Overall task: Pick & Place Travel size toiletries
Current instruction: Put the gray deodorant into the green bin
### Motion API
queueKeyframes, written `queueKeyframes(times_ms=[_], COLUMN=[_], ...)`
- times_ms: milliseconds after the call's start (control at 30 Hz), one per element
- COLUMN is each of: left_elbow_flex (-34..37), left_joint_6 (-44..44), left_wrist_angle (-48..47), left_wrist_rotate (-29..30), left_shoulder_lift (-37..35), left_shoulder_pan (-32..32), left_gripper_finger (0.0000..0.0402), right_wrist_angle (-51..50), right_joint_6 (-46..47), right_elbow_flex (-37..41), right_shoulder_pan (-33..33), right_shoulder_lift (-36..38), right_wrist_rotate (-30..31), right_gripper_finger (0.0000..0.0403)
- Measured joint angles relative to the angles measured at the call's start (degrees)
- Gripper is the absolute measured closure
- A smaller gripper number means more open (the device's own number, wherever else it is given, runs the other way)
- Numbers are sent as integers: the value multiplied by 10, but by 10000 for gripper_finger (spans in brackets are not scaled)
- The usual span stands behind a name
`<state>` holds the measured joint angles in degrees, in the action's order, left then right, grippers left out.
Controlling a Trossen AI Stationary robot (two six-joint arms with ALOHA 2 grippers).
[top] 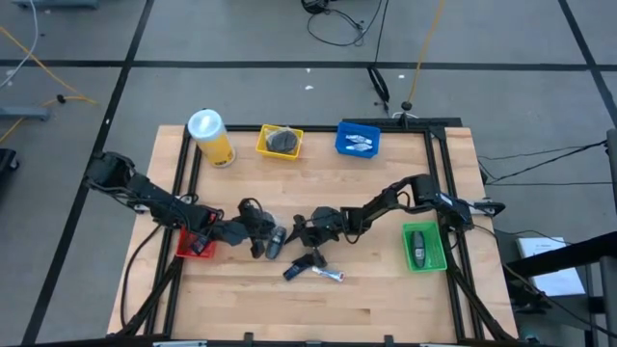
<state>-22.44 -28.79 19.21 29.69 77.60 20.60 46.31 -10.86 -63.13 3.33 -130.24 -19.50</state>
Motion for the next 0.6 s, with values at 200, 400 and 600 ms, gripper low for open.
queueKeyframes(times_ms=[200,400,600], left_elbow_flex=[0,0,0], left_joint_6=[28,30,26], left_wrist_angle=[46,60,60], left_wrist_rotate=[-1,-1,-27], left_shoulder_lift=[0,0,0], left_shoulder_pan=[-1,-1,-1], left_gripper_finger=[380,372,303], right_wrist_angle=[-19,-25,-31], right_joint_6=[-2,-7,4], right_elbow_flex=[0,0,1], right_shoulder_pan=[-1,-1,-1], right_shoulder_lift=[0,0,8], right_wrist_rotate=[8,12,13], right_gripper_finger=[115,129,139])
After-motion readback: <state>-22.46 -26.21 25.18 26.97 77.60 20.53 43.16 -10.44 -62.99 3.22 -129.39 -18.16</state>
